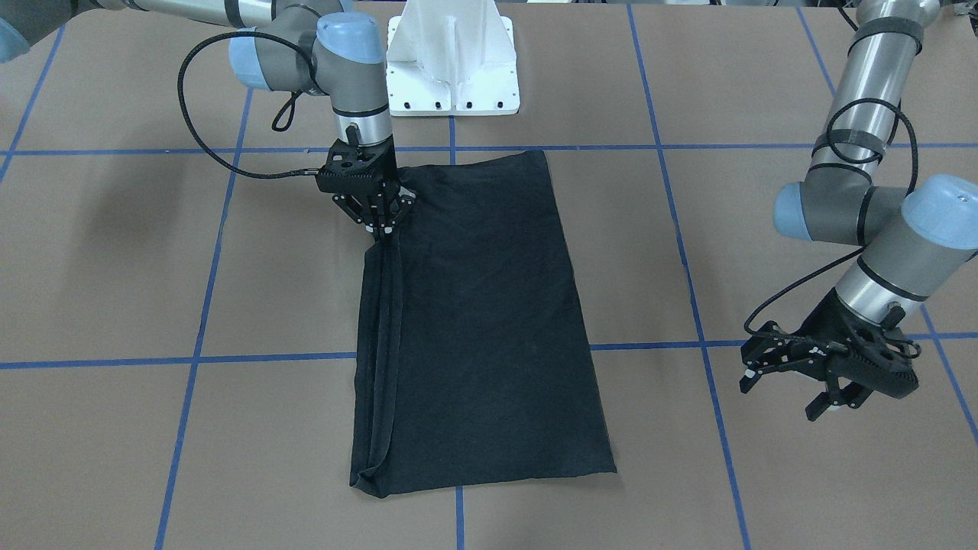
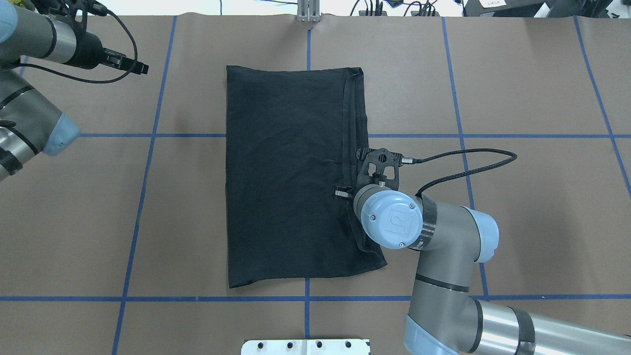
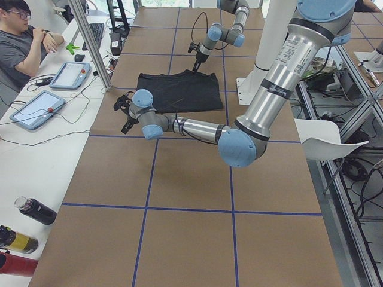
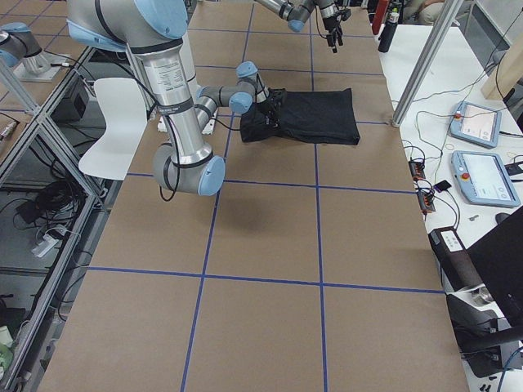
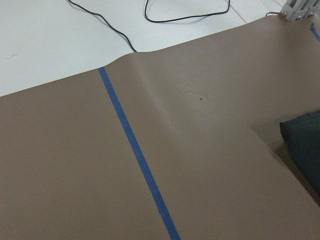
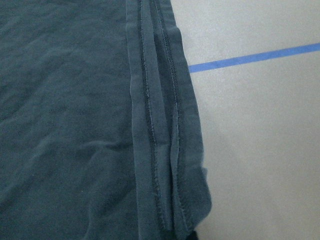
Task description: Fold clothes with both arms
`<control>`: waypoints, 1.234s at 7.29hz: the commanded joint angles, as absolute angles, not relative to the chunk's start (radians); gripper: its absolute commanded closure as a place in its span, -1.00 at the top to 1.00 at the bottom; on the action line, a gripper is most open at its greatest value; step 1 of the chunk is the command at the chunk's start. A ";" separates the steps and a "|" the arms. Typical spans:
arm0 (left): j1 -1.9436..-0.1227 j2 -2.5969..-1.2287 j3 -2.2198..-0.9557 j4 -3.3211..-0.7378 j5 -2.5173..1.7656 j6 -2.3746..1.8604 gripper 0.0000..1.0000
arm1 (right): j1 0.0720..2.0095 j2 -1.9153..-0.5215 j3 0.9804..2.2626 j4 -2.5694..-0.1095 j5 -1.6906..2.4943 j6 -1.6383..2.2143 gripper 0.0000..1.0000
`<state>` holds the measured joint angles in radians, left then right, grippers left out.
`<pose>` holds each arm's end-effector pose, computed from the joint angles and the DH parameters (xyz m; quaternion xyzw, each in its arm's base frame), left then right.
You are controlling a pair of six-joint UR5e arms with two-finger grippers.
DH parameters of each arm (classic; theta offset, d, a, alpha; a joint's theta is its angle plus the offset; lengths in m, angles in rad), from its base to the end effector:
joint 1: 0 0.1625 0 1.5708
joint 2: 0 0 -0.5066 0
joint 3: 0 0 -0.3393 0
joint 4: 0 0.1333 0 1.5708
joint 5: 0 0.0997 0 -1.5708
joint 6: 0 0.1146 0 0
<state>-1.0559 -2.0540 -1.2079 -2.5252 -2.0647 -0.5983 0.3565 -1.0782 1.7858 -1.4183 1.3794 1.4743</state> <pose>0.2801 -0.6555 0.5307 0.3105 0.4405 0.0903 0.8375 -0.5529 -0.3714 0.3862 0.1778 -0.3849 0.1568 0.8920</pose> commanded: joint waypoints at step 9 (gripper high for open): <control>-1.052 -2.052 -1.207 -2.526 -2.065 -0.600 1.00 | 0.296 -0.933 1.732 -1.798 1.439 1.160 0.93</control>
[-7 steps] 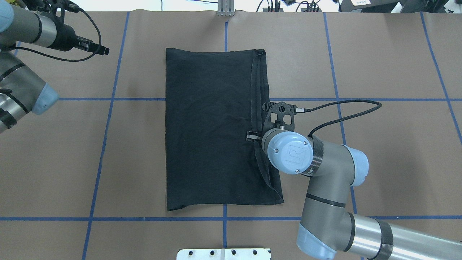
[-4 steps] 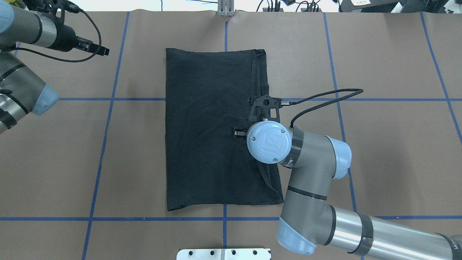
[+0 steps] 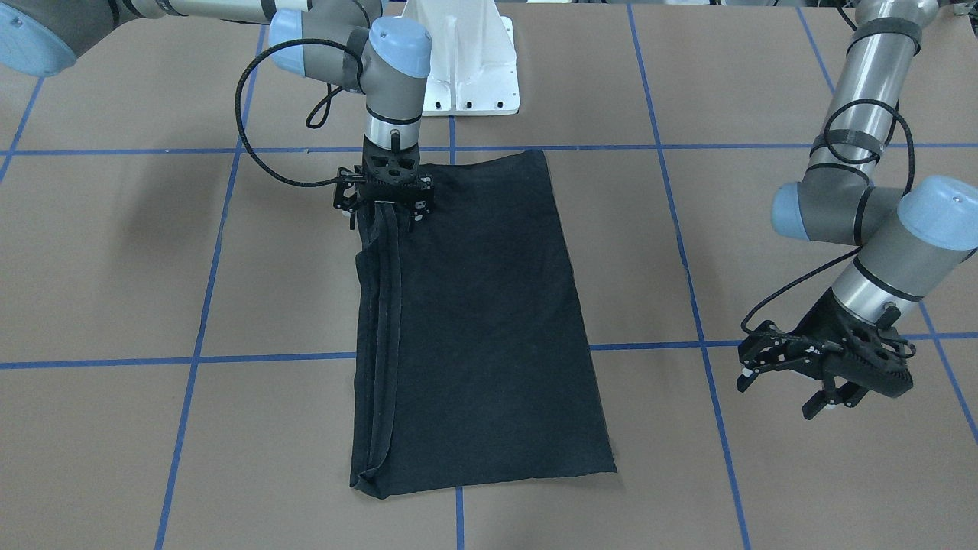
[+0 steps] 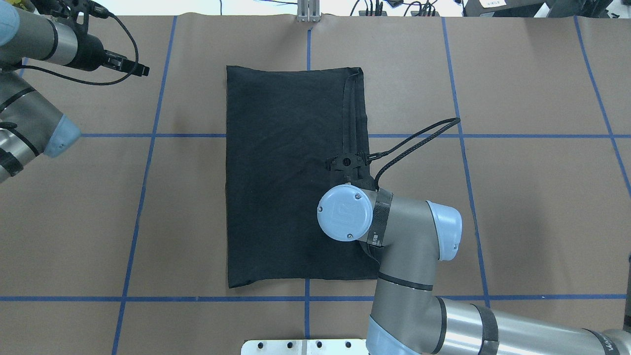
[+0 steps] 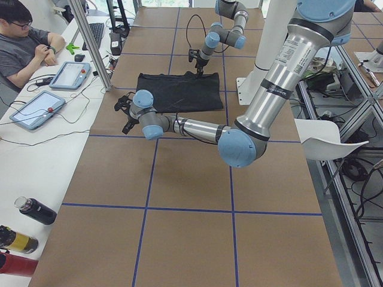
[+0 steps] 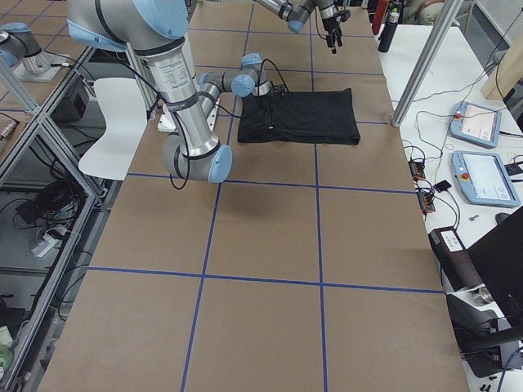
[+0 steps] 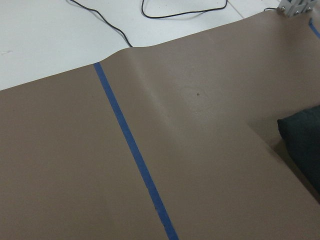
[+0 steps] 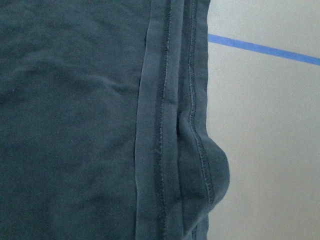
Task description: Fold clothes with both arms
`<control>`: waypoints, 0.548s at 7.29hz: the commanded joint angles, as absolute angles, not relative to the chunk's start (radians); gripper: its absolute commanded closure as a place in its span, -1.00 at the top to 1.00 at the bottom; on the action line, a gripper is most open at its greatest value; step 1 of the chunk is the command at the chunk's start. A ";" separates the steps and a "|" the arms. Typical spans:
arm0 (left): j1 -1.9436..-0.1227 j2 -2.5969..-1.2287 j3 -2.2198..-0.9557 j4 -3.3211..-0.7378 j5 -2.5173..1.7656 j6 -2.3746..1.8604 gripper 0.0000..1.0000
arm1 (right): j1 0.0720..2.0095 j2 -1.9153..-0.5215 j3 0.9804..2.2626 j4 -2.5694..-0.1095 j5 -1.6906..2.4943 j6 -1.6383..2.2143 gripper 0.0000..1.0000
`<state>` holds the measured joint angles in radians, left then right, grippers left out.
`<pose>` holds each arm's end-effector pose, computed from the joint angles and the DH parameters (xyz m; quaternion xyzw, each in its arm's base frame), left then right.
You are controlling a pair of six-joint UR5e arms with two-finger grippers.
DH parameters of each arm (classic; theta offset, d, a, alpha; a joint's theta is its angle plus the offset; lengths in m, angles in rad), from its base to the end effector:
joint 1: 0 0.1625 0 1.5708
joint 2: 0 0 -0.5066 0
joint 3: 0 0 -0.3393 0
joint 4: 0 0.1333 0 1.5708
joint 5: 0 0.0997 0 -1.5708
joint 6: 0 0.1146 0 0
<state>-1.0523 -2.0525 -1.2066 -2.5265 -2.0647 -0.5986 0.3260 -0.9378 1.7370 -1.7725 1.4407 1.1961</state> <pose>0.2822 -0.6540 0.5322 0.3090 0.4409 0.0915 0.8377 -0.5992 -0.3590 0.3656 0.1592 -0.2545 -0.0041 0.9539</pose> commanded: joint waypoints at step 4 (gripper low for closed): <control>-1.051 -2.052 -1.207 -2.528 -2.065 -0.604 1.00 | 0.328 -0.956 1.746 -1.845 1.436 1.034 0.72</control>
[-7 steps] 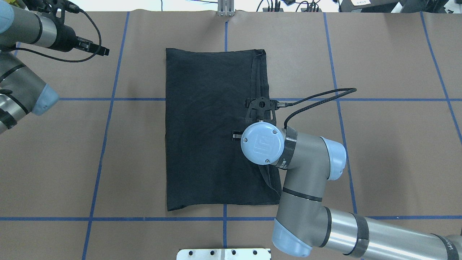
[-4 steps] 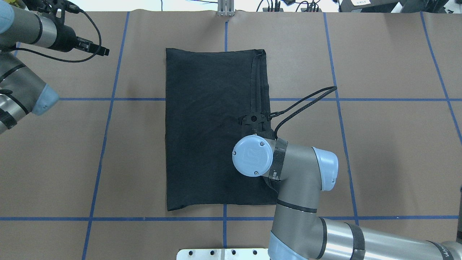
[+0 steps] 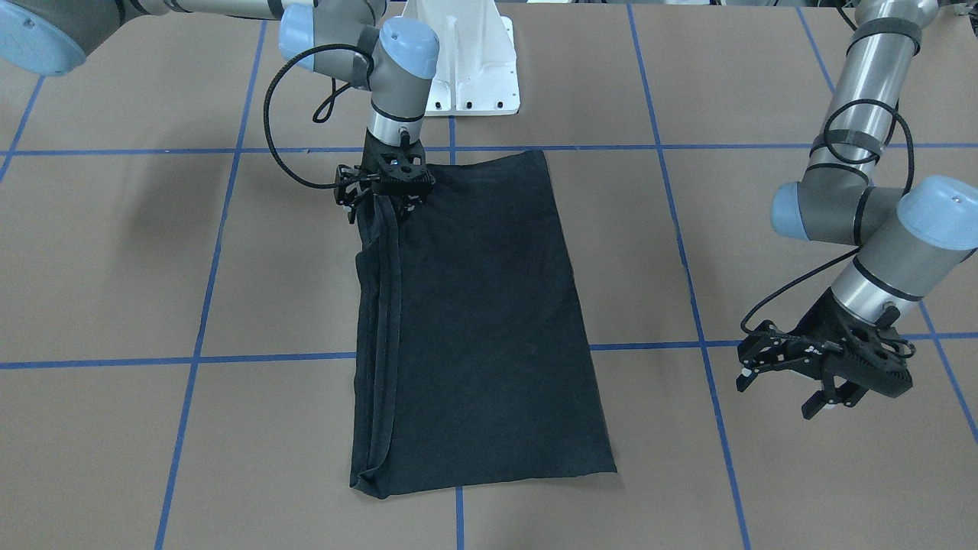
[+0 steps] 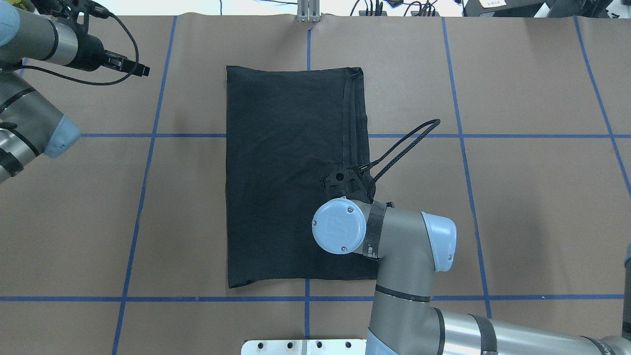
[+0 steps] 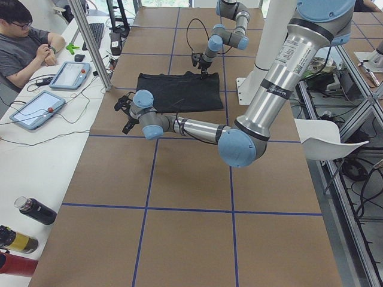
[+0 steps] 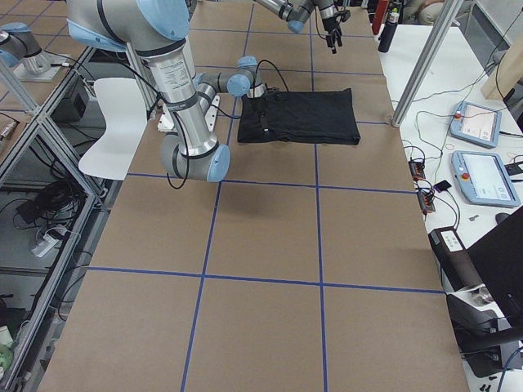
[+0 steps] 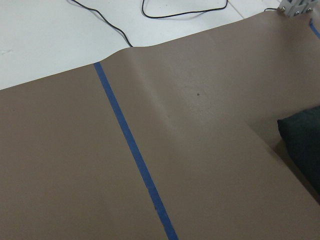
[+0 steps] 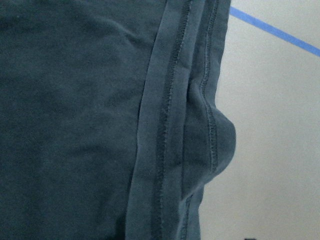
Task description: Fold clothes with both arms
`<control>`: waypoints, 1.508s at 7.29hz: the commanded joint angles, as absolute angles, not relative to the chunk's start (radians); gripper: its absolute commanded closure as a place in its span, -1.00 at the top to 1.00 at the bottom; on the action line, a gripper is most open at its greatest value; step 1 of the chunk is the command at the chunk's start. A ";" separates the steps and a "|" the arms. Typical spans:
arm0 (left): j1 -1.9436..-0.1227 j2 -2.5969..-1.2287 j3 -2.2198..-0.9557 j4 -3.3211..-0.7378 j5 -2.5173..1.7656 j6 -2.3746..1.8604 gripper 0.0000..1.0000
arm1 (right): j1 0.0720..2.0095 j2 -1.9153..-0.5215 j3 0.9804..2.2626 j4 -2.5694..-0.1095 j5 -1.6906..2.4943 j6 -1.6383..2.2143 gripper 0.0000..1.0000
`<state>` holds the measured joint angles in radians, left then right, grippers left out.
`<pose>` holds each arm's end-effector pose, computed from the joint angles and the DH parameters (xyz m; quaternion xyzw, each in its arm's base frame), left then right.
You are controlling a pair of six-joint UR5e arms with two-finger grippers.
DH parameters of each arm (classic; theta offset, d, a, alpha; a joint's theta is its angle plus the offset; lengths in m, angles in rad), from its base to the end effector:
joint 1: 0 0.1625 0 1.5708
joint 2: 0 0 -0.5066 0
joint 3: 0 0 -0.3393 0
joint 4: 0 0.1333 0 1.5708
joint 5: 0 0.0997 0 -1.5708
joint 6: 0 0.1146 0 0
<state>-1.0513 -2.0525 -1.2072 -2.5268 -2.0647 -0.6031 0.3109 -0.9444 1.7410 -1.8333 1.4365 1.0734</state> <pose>0.2829 -0.6537 0.5319 0.3082 0.4419 0.0901 0.8377 -0.5999 -0.3489 0.3773 0.1630 -0.2166 -0.0720 0.9598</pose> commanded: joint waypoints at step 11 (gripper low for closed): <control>-1.029 -2.052 -1.207 -2.548 -2.065 -0.627 1.00 | 0.480 -0.887 1.667 -1.664 1.451 1.008 0.99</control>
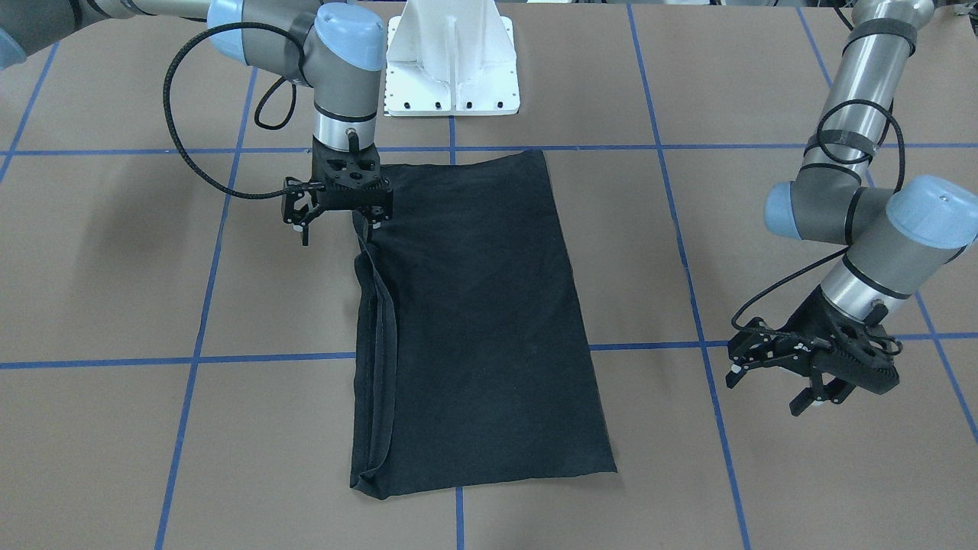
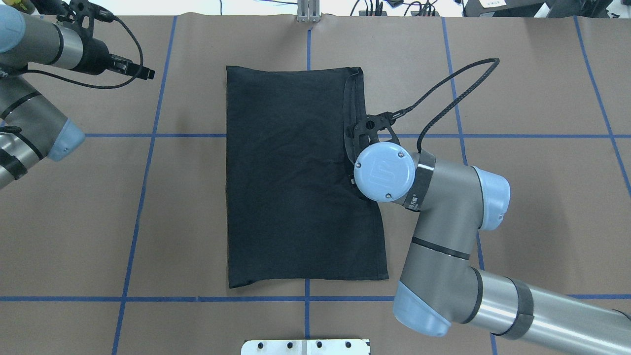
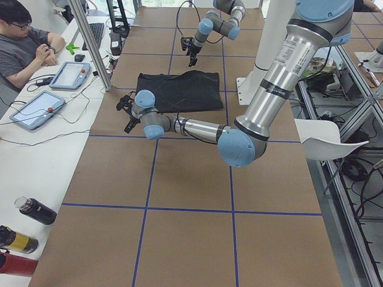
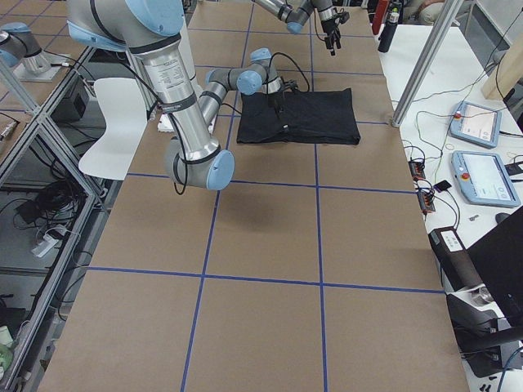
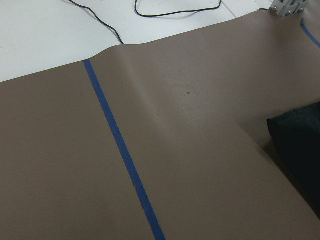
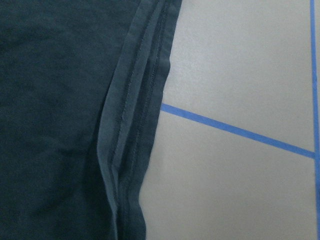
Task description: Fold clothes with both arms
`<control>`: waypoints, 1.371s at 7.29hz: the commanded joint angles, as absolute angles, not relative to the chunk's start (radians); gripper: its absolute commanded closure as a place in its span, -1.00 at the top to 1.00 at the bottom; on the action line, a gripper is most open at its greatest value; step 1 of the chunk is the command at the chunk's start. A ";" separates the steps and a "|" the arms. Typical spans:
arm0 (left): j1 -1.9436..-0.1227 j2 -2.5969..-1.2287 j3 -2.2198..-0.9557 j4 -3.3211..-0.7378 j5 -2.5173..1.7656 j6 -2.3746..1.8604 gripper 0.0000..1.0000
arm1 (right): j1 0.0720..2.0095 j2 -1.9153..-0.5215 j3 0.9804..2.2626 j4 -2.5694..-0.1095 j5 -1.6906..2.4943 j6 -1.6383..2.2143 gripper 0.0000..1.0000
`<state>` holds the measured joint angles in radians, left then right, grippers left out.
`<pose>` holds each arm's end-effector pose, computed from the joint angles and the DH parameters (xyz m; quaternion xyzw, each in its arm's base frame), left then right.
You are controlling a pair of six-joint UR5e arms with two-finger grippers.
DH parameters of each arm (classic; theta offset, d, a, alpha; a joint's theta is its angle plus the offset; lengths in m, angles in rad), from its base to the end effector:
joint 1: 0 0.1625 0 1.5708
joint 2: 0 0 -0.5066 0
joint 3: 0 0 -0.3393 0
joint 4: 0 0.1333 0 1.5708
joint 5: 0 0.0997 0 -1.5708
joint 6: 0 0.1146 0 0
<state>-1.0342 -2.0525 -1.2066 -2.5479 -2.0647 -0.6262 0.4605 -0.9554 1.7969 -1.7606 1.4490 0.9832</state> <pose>0.2936 -0.6480 0.5293 0.3071 0.4516 0.0900 0.8329 -0.5319 -0.4282 0.3531 0.2098 -0.2478 -0.0406 0.9450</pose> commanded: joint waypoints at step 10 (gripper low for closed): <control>-1.016 -2.043 -1.206 -2.569 -2.065 -0.646 1.00 | 0.558 -0.742 1.304 -1.621 1.511 0.953 0.99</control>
<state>-1.0169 -2.0452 -1.2064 -2.5639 -2.0647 -0.6456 0.5503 -0.7306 1.3042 -1.6205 1.5101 0.9680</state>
